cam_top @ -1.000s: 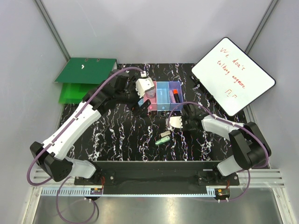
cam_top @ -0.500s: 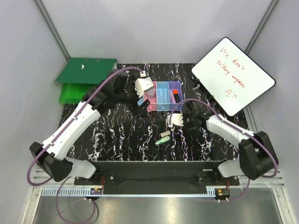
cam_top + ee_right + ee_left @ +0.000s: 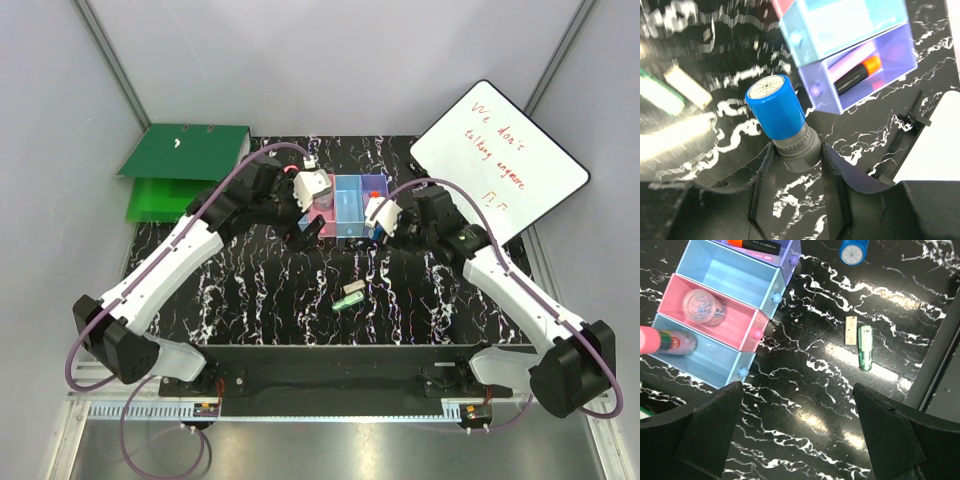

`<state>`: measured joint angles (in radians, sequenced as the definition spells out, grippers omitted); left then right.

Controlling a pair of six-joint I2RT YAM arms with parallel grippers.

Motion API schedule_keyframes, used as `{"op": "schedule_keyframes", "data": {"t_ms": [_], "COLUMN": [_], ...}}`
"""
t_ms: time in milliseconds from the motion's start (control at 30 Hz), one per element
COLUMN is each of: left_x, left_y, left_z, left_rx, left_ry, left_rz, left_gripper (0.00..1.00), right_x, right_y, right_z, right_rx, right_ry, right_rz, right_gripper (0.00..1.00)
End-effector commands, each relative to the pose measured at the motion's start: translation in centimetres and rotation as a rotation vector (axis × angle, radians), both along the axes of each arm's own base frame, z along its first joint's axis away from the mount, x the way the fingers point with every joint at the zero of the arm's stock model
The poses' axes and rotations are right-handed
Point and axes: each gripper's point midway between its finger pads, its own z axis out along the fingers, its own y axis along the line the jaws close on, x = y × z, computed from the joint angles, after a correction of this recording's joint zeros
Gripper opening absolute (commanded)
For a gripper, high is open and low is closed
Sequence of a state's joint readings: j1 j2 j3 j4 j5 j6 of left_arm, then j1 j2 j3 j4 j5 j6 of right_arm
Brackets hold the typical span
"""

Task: Sort the stationery into containers
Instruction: Pick up the stationery from the center of the board, then place the stationery in the storage box.

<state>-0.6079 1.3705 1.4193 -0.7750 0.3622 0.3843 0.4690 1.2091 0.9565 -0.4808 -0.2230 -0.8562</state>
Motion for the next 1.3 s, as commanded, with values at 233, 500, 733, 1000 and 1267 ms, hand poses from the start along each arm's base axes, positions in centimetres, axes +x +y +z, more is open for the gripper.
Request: {"op": "schedule_keyframes", "data": {"t_ms": [233,500,733,1000,1267], "left_x": [2.6,4.6,4.6,4.0,3.2], "left_y": [-5.0,-9.4,-11.2,-11.0,-11.1], "left_z": [1.8,5.8,7.6,7.0,6.8], "left_rx": [-0.204,-0.386,-0.454,-0.448,-0.45], "left_ry": [0.041,0.07,0.094,0.108,0.138], "left_rz": [-0.028,-0.097,-0.174,-0.191,-0.214], "left_gripper": [0.99,0.96,0.95,0.94,0.92], "right_x": [0.9,-0.7,-1.1,-0.7,0.0], "right_y": [3.3,5.0,5.1,4.6,4.3], "right_z": [8.9,8.9,8.8,8.8,9.4], "right_rx": [0.338,0.327,0.311,0.301,0.283], "right_ry": [0.033,0.027,0.003,-0.024,-0.064], "right_rz": [-0.144,-0.095,-0.085,-0.112,-0.125], "right_gripper": [0.05,0.05,0.05,0.05,0.05]}}
